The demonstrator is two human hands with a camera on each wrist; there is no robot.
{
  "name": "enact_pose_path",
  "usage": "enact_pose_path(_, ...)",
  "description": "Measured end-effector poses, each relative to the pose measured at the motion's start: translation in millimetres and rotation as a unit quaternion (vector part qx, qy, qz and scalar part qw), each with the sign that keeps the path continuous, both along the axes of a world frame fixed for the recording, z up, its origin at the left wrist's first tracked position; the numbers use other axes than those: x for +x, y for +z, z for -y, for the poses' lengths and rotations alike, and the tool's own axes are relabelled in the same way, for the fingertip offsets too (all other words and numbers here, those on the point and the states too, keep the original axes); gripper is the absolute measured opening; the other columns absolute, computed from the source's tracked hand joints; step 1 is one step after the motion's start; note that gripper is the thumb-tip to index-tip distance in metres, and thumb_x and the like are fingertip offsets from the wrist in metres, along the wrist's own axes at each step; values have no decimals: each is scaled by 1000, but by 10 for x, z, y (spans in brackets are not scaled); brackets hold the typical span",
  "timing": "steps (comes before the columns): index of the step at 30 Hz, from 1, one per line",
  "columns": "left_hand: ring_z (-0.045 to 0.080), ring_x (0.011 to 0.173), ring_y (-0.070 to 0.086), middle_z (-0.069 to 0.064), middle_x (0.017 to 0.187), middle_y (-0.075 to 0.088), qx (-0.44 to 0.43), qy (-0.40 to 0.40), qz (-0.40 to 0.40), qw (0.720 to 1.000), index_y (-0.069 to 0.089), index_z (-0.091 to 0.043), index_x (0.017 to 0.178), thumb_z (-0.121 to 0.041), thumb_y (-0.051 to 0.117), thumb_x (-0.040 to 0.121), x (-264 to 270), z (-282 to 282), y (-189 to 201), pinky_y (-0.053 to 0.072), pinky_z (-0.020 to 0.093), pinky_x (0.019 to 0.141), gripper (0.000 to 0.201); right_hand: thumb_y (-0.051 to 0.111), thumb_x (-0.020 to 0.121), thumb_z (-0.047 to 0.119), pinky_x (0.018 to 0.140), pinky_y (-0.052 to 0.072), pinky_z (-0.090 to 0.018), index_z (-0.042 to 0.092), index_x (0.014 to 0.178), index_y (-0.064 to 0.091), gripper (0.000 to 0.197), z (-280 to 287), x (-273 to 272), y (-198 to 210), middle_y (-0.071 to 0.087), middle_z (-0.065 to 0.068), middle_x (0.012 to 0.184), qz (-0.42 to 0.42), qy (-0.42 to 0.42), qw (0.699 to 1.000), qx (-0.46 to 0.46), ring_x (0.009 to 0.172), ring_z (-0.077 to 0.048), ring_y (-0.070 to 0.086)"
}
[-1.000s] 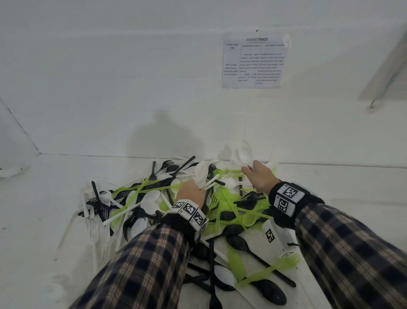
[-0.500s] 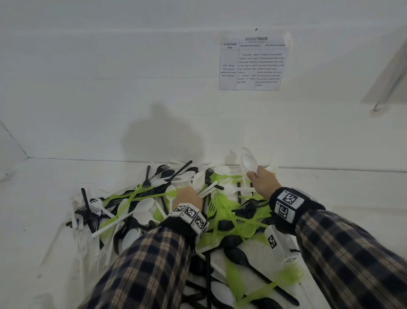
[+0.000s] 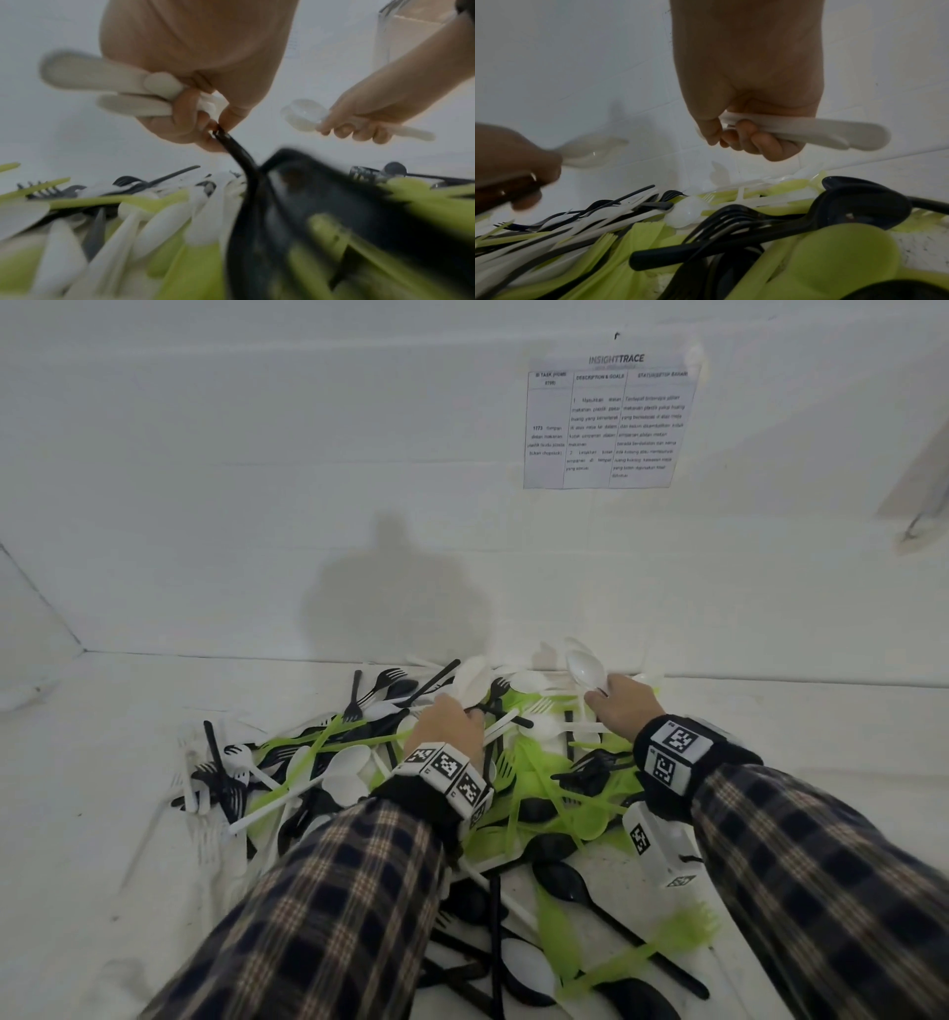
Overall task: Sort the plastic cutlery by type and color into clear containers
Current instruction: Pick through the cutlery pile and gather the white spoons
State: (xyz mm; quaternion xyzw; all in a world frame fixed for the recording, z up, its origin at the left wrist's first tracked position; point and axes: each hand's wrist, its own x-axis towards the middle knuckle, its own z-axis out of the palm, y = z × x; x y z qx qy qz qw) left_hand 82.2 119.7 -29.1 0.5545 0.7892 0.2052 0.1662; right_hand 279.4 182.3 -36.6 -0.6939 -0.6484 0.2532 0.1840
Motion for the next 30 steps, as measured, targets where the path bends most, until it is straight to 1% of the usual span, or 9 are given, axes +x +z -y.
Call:
enact_pose_path(5,33,97,57,17,107,58,17,-15,34,999,36,-1,118,-23,40,97,121,-73,181,43,37,78,31,40,97,20,72,35,-29,4,91,47,19,-16,-18,-3,55,-17,96,91,20,996,-2,86,-26,48)
enact_pose_path(9,33,110,56,20,122,56,24,-9,60,998,29,3,129,-13,41,98,239,-99,158,39,32,77,36,35,101,22,89,40,-32,-2,116,54,34,-9,-68,-38,57,-17,122,140,54,989,-12,113,-32,53)
enact_pose_path(12,34,113,54,22,125,54,7,-12,75,997,37,4,125,-14,42,99,289,-128,75,41,34,82,32,36,99,15,92,40,-30,0,116,55,30,-9,-110,-80,57,-15,124,159,77,984,-20,115,-28,53)
enact_pose_path(14,34,111,54,21,121,56,3,-17,67,998,46,5,119,-17,42,100,292,-166,8,40,33,79,30,38,97,13,93,40,-29,1,116,55,28,-11,-131,-97,57,-14,124,174,92,980,-32,116,-27,52)
enact_pose_path(17,35,107,56,22,115,60,5,-44,38,998,53,7,112,-26,37,101,288,-209,-49,41,35,80,38,46,93,12,86,41,-28,5,112,58,24,-36,-142,-134,60,-12,119,194,115,973,-44,112,-26,54)
enact_pose_path(19,36,106,56,23,113,60,12,-44,43,998,54,7,110,-31,35,102,284,-227,-66,40,36,80,44,50,90,13,81,41,-27,7,109,60,23,-60,-145,-149,62,-11,114,199,121,971,-47,108,-26,56)
enact_pose_path(21,36,104,57,23,112,60,19,-30,66,997,53,7,110,-33,37,101,284,-228,-64,39,35,75,44,50,90,14,86,44,-28,5,109,60,24,-77,-151,-159,62,-11,114,209,124,969,-53,108,-26,57)
enact_pose_path(26,34,100,56,21,111,59,9,-6,113,994,50,7,111,-19,40,98,326,-175,3,37,33,73,31,47,94,20,88,44,-30,2,110,59,28,-67,-167,-153,62,-13,115,216,117,968,-60,109,-27,57)
enact_pose_path(30,33,104,54,21,114,57,-11,-3,139,990,48,6,114,-20,39,97,363,-146,41,35,33,75,33,48,95,22,82,41,-28,2,112,56,28,-45,-143,-111,60,-14,117,186,95,976,-59,109,-29,56)
